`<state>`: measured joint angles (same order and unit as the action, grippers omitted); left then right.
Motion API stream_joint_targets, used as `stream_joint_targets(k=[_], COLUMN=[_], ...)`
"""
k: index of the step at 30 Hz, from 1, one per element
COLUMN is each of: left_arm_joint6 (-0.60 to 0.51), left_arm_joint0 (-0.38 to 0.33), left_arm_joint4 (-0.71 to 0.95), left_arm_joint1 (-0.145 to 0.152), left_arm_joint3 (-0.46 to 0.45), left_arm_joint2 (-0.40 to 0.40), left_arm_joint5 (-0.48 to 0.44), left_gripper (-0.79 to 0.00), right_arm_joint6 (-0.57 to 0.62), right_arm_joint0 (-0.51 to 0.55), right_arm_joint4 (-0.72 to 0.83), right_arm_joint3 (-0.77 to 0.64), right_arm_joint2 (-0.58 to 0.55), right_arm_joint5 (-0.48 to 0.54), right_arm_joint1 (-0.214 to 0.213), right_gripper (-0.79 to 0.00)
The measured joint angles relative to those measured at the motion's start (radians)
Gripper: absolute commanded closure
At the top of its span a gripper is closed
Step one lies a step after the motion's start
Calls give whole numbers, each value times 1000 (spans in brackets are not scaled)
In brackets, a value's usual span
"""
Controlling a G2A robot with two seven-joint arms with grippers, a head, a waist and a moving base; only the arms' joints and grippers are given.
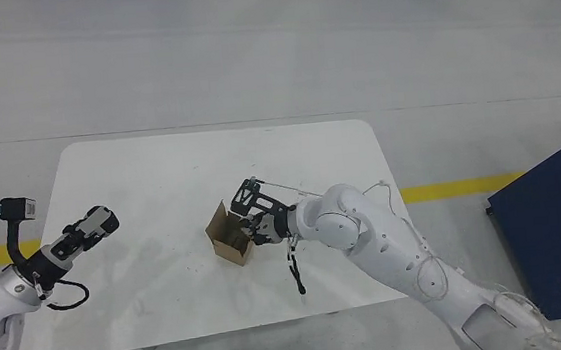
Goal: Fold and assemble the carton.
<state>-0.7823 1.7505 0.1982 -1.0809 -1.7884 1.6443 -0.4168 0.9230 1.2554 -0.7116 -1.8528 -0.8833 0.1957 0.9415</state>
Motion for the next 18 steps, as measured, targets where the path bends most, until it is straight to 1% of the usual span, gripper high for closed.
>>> stream_joint_targets(k=[4,8,10,12,16,18], left_arm_joint6=[0,0,0,0,0,0], left_arm_joint0=[0,0,0,0,0,0], left_arm_joint4=[0,0,0,0,0,0], left_arm_joint1=[0,0,0,0,0,0], left_arm_joint3=[0,0,0,0,0,0], left_arm_joint2=[0,0,0,0,0,0], left_arm_joint5=[0,0,0,0,0,0], left_gripper=[-785,-785,-785,-785,-785,-785], right_arm_joint6=[11,14,33,72,219,283], right_arm_joint0=[-54,-94,-113,-130,-182,-208], right_arm_joint4=[-55,-87,-129,-168,-241,-264], right_arm_joint3=[30,51,54,53,39,35], right_arm_joint2=[86,140,170,200,268,293], right_arm_joint5=[-93,-171,-236,-296,-434,-486], right_arm_joint1=[31,57,71,83,116,131], right_gripper=[0,0,0,0,0,0])
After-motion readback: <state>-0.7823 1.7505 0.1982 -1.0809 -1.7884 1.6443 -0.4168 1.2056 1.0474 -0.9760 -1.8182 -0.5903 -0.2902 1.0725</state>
